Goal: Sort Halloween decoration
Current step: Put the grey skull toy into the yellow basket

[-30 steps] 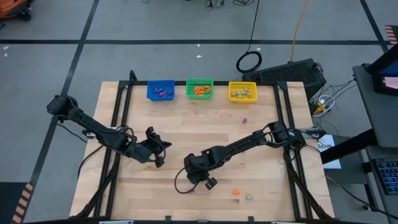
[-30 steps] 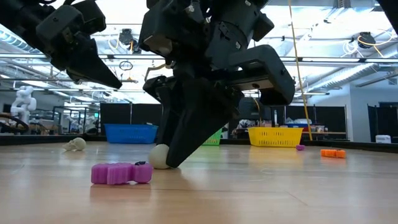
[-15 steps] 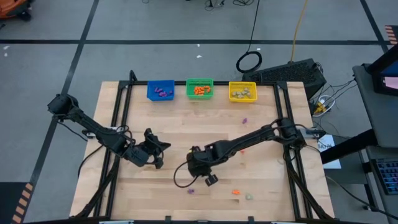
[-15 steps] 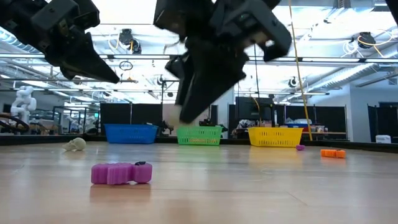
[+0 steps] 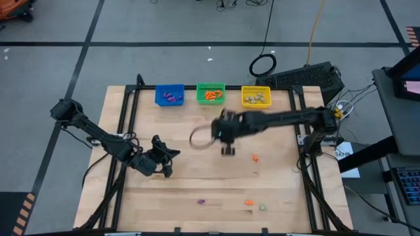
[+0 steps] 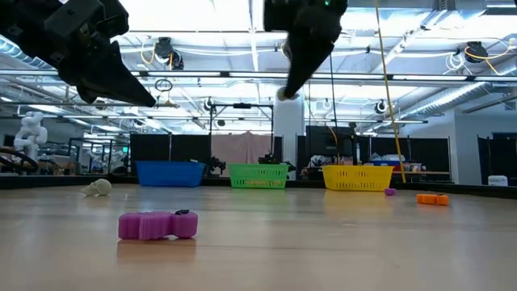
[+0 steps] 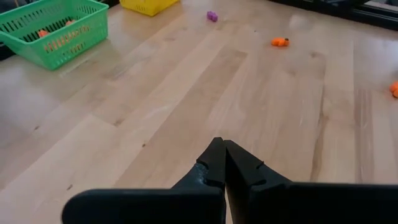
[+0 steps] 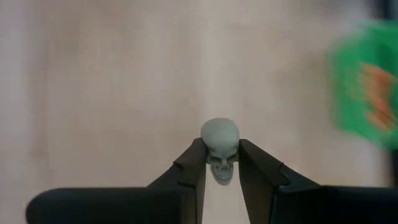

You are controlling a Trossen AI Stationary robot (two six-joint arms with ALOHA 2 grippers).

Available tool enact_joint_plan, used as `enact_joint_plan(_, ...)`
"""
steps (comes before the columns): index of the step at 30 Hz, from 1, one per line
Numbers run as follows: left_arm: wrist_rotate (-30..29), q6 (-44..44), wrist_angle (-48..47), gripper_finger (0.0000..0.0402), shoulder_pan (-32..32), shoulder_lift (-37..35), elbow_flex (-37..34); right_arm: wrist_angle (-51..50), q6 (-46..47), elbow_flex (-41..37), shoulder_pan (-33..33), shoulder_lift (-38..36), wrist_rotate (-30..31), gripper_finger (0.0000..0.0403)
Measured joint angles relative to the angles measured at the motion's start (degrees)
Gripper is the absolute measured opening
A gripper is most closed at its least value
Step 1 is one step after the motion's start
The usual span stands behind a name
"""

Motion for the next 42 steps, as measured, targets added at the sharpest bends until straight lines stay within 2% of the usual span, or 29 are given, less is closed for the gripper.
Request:
enact_joint_plan(5,0.0,0.0,0.0,0.0001,0.0,0.0,0.0,-4.7,4.3,-1.0,-10.6,-4.4,3.7,0.0061)
enact_joint_plan(9,-0.1,0.0,-0.1,0.0001,0.0,0.0,0.0,-4.2,4.7,-5.9,-20.4,-7.0,3.7,0.0061)
enact_joint_plan(11,-0.6,0.0,-0.1,0.0001,0.0,0.0,0.0,-2.4,3.9,-9.5,-25.2,-7.8,3.5,0.0061)
enact_joint_plan(16,-1.7,0.1,0.2,0.0001,0.0,0.0,0.0,7.2,1.9,-18.3,-36.5,-8.4,-2.2,0.0061)
enact_joint_plan(21,-1.7,0.1,0.3,0.0001,0.0,0.0,0.0,15.5,1.7,-22.3,-44.5,-7.5,-5.7,0.0061)
enact_joint_plan(24,-1.7,0.1,0.3,0.0001,0.0,0.0,0.0,17.2,1.8,-22.7,-46.8,-6.3,-8.4,0.0061)
enact_joint_plan(30,-1.7,0.2,0.4,0.0001,0.5,0.0,0.0,18.6,1.2,-22.8,-48.4,-3.0,-8.8,0.0061)
enact_joint_plan(35,-1.6,0.2,0.5,0.0001,2.4,0.0,0.0,18.7,1.4,-22.8,-49.6,0.4,-11.4,0.0061)
enact_joint_plan(42,3.6,4.0,0.4,0.0001,7.4,0.0,0.0,19.3,1.4,-22.8,-51.1,2.8,-11.4,0.0067)
